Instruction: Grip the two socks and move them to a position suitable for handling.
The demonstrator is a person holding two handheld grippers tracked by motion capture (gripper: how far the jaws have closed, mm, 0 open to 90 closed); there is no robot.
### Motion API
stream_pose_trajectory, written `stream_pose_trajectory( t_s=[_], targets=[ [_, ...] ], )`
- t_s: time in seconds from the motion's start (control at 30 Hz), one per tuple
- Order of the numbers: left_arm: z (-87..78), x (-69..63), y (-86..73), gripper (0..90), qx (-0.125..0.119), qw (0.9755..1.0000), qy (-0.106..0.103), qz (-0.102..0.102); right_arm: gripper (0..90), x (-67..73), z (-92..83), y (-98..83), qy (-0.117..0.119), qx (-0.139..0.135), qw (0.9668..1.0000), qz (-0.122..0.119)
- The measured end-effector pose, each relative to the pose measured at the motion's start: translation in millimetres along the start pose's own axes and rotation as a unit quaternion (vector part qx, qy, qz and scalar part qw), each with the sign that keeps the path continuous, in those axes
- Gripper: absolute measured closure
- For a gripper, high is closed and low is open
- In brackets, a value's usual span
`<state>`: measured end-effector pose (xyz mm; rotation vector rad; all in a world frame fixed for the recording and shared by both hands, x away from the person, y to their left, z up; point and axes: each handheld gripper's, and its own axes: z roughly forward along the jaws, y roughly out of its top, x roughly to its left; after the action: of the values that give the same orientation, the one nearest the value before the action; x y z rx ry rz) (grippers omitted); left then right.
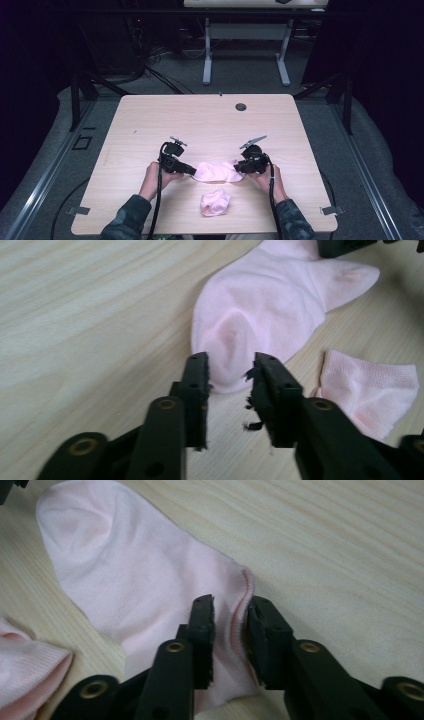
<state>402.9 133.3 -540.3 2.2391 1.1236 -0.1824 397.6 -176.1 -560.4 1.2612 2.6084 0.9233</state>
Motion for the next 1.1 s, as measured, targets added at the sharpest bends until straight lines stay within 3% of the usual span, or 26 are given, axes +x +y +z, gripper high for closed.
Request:
stream_pose_trajectory(
  t_s=[0.03,0.1,0.2,0.27,0.4,0.63,0.8,0.93,0.97,1.0,1.1],
  targets=[
    [-3.1,-1.1,-1.3,55.8,-0.01,0.9999,0.011,0.006,64.8,-2.2,-4.6,-4.3,-0.008,-0.007,0.9999,0.009],
    [-3.8,-1.9,-1.4,51.7,-0.016,0.9998,0.015,0.006,62.8,-2.7,-6.7,-6.0,-0.01,-0.012,0.9998,0.012],
    [0.6,-4.9,1.2,50.6,-0.016,0.9994,0.025,0.017,61.6,-1.6,-16.4,-14.3,-0.024,-0.021,0.9993,0.021],
    [9.4,-8.5,4.8,50.7,-0.011,0.9987,0.044,0.026,61.7,-1.6,-16.6,-15.3,-0.026,-0.013,0.9994,0.021],
    [24.8,-13.7,7.0,62.5,0.005,0.9966,0.063,0.052,68.9,3.2,-8.3,-18.9,-0.029,-0.002,0.9996,0.003],
    [30.9,-18.7,1.2,86.6,0.011,0.9932,0.085,0.078,81.3,7.1,-4.6,-16.4,-0.03,-0.005,0.9994,-0.015],
    [28.6,-17.4,-2.3,89.2,0.009,0.9928,0.09,0.079,82.3,6.4,-2.3,-13.1,-0.028,-0.006,0.9993,-0.023],
    [25.4,-15.2,-7.6,89.2,0.012,0.9913,0.102,0.082,82.1,4.6,-1.5,-11.7,-0.023,-0.007,0.9996,-0.017],
    [23.5,-12.2,-10.2,88.4,0.008,0.9921,0.099,0.077,80.8,4.0,-0.5,-11.6,-0.022,-0.012,0.9996,-0.013],
    [23.5,-12.2,-10.2,84.0,0.008,0.9921,0.099,0.077,80.8,4.0,-0.5,-11.6,-0.022,-0.012,0.9996,-0.013],
    [13.4,-15.2,-12.4,63.3,-0.015,0.9912,0.108,0.074,64.7,2.3,-6.2,-13.1,-0.016,-0.017,0.9997,-0.003]
  ],
)
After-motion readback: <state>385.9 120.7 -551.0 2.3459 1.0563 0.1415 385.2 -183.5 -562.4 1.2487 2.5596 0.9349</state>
